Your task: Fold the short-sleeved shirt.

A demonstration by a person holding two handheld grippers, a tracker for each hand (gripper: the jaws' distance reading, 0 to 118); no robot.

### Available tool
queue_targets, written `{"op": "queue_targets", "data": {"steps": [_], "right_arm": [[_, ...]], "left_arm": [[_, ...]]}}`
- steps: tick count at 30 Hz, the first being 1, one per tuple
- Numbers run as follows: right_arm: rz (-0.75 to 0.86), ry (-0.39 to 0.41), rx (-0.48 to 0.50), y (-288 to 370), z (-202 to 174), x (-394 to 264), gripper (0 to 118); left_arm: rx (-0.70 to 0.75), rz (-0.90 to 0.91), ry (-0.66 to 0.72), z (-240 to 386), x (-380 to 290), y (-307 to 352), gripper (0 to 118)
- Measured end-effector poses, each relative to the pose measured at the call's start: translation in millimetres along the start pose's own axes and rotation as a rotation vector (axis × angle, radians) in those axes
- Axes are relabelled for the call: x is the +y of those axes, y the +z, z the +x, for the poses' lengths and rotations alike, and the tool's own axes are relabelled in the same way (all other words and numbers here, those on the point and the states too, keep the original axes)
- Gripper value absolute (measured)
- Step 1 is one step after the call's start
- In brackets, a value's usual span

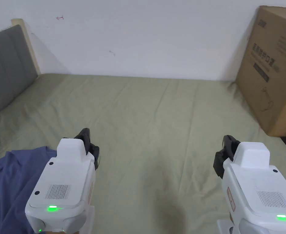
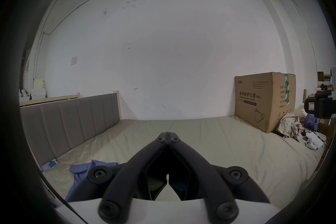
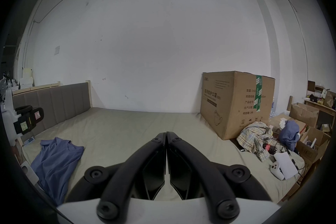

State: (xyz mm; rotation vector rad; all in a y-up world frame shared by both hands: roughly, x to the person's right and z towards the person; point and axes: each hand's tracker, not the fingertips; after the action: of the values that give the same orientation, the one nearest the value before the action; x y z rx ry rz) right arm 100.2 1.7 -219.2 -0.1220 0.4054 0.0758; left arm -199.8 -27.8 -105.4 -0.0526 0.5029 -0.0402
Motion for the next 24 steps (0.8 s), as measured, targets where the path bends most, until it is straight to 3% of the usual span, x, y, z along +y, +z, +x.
{"op": "queue_targets", "data": {"steps": [6, 17, 24], "right_arm": [[0.022, 0.009, 0.128, -19.8, -47.2, 9.8, 0], [0.045, 0.013, 0.451, -34.6, -181.0, 21.0, 0], [0.036, 0.006, 0.565, -23.2, -240.3, 19.1, 0]], "left_arm": [[0.123, -0.009, -0.031, -51.4, -1.9, 15.6, 0], [0.401, -0.029, -0.056, -173.9, -0.3, 77.0, 0], [0.507, -0.069, -0.072, -221.3, -7.8, 117.8, 0]]}}
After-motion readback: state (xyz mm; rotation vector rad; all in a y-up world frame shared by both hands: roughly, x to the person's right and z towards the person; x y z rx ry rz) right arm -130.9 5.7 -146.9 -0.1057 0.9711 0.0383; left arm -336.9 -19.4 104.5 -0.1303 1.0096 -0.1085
